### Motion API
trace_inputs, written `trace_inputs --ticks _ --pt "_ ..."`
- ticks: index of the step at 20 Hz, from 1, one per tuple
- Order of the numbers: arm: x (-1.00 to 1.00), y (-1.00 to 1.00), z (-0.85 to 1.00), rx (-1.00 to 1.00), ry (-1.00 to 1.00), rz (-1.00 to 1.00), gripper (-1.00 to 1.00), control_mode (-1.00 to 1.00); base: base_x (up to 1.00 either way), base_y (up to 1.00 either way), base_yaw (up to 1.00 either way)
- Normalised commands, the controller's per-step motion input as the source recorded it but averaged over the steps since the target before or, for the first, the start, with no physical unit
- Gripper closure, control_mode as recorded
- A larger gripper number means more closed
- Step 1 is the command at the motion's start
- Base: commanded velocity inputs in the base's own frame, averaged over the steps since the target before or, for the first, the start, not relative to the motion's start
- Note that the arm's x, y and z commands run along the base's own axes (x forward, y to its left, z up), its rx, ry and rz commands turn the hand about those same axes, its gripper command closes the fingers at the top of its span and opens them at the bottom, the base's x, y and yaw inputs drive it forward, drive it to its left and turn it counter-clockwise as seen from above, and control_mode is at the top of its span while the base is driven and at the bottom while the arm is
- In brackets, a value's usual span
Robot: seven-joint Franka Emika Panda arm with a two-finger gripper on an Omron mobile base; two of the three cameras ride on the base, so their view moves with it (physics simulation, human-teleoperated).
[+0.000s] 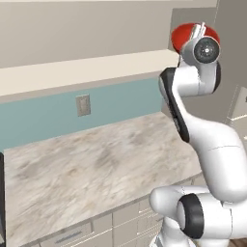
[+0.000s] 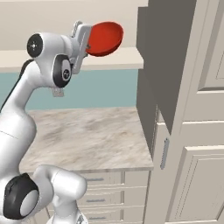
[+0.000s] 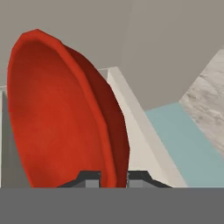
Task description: Take the smaller bowl and place it next to the appetizer plate on the dining counter , and place the larger bowl next to the plate with cooked food.
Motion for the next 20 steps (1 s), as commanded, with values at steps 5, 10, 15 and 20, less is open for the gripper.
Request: trace_inputs --ticks 5,10,15,20 --pt "-1.00 0.16 0.00 0.00 0.07 0.03 1.00 -1.00 0.00 0.00 0.00" --pt "-1.00 0.13 0.00 0.00 0.27 0.10 1.00 -1.00 0.00 0.00 0.00" --pt "-1.00 0.10 -0.49 0.00 0.19 0.32 1.00 -1.00 0.00 0.00 0.00" --pt "-1.00 0.17 -0.37 0.02 0.01 0.40 1.00 -1.00 0.00 0.00 0.00"
